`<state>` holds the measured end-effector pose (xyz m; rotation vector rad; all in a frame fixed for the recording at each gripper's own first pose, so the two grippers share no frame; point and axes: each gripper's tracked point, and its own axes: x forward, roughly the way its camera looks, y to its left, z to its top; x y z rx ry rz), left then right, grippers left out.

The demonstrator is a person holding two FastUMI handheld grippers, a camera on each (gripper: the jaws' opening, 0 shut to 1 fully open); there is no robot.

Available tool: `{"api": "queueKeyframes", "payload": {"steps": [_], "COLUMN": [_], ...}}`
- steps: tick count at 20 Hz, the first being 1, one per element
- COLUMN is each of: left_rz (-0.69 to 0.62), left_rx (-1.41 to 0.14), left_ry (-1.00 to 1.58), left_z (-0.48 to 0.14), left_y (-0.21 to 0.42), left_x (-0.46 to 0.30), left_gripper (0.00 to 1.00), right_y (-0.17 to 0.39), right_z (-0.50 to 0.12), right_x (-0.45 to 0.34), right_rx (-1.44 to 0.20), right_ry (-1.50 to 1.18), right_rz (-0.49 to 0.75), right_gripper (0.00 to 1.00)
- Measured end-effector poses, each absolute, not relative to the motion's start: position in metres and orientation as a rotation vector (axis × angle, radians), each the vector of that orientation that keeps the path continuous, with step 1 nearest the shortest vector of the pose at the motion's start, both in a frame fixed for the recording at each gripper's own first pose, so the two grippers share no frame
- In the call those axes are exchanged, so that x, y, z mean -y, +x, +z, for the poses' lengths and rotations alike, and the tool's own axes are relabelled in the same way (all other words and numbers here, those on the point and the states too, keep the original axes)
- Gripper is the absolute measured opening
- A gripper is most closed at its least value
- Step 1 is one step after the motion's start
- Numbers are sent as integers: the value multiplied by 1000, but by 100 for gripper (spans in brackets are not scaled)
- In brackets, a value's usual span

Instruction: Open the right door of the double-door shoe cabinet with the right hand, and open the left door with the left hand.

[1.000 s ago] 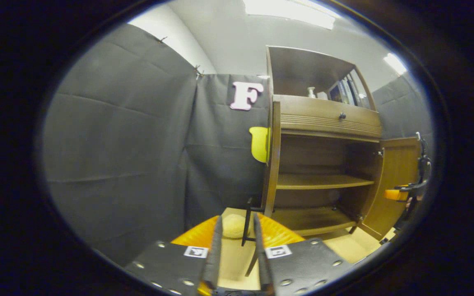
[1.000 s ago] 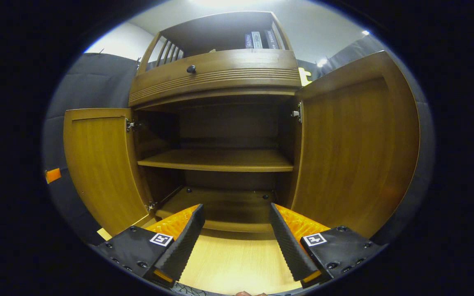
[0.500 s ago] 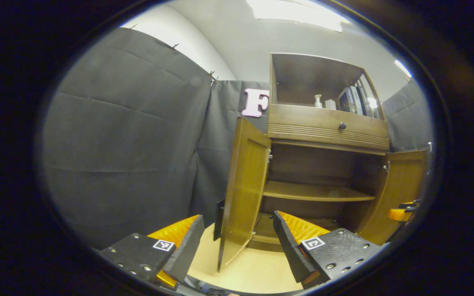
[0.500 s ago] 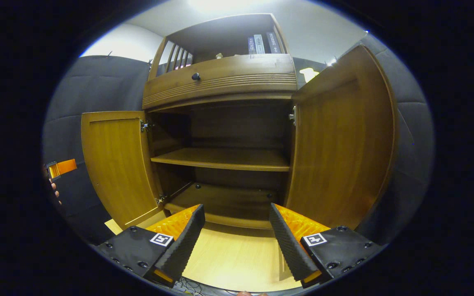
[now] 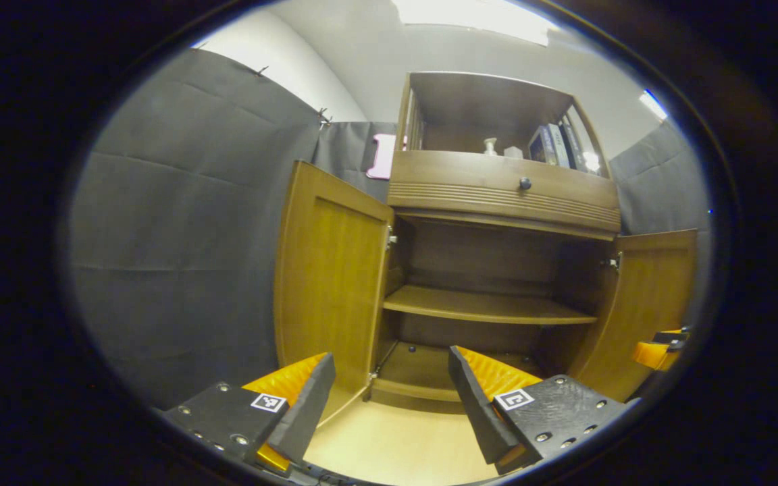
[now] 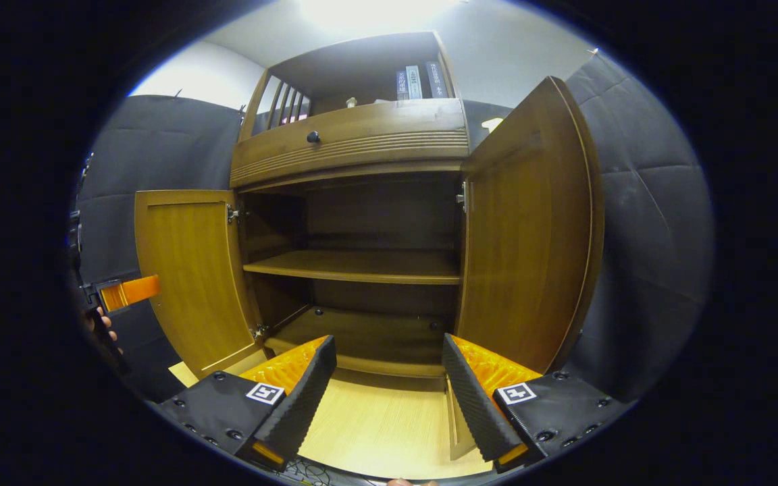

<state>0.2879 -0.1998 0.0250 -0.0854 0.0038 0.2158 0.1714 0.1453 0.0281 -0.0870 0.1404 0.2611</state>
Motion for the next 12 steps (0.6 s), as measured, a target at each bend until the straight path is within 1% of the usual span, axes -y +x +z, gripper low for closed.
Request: {"api": "queueKeyframes", "payload": {"steps": [4, 7, 12], "left_rz": [129, 73, -18], "left_rx": [34, 52, 14], "left_ry": [-67, -50, 68], "left_z": [32, 34, 23], "left_y": [297, 302, 299], "left_x": [212, 221, 220], "left_gripper": [97, 97, 97], "right_y": [171, 172, 177], "right_z": [36, 36, 44], "right_x": [-149, -156, -163], "right_rx": [-109, -115, -91], "right_ry": [-79, -56, -66], "right_rz": [239, 229, 173], "right_gripper": [97, 97, 96]}}
